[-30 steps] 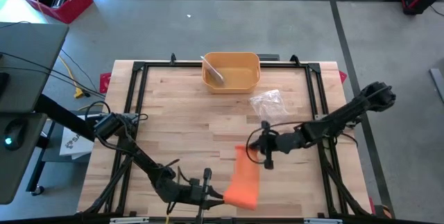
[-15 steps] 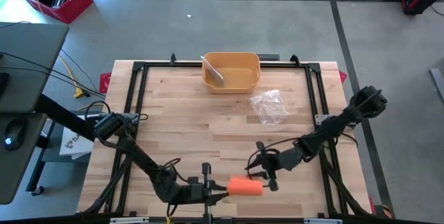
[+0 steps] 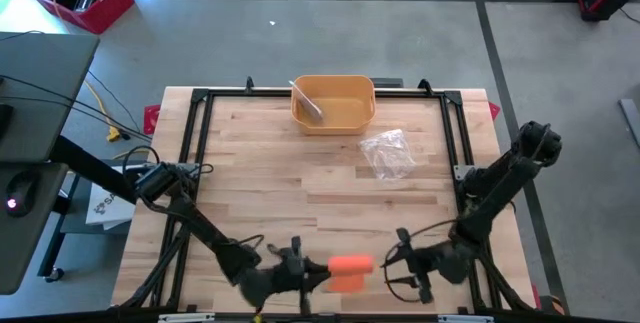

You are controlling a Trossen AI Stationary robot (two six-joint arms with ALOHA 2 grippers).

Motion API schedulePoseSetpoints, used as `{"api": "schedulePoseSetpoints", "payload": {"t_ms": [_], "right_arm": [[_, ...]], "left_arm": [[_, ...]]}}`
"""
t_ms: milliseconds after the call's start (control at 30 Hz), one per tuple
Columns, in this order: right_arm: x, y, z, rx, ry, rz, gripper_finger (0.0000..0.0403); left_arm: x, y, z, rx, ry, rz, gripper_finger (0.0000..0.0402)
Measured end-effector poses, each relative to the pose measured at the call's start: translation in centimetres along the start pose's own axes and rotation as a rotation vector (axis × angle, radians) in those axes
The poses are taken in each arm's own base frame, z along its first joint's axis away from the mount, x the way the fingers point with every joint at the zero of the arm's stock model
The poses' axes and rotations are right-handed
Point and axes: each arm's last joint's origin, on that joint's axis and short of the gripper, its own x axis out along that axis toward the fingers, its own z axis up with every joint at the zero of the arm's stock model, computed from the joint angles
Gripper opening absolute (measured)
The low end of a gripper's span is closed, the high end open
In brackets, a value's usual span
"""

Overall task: Roll bandage
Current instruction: Roll the orange bandage

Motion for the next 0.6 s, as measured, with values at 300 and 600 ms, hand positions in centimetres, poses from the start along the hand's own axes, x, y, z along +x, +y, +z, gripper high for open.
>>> {"api": "schedulePoseSetpoints", "payload": {"t_ms": [300, 600], "right_arm": [[1.4, 3.2, -1.0, -0.066, 0.114, -0.004, 0.0165], [7.7, 1.0, -2.6, -0.105, 0.222, -0.118, 0.0165]], "left_arm": [[4.2, 6.9, -3.2, 0.071, 0.199, 0.348, 0.0007], [5.7, 9.6, -3.1, 0.115, 0.242, 0.442, 0.0007]]}}
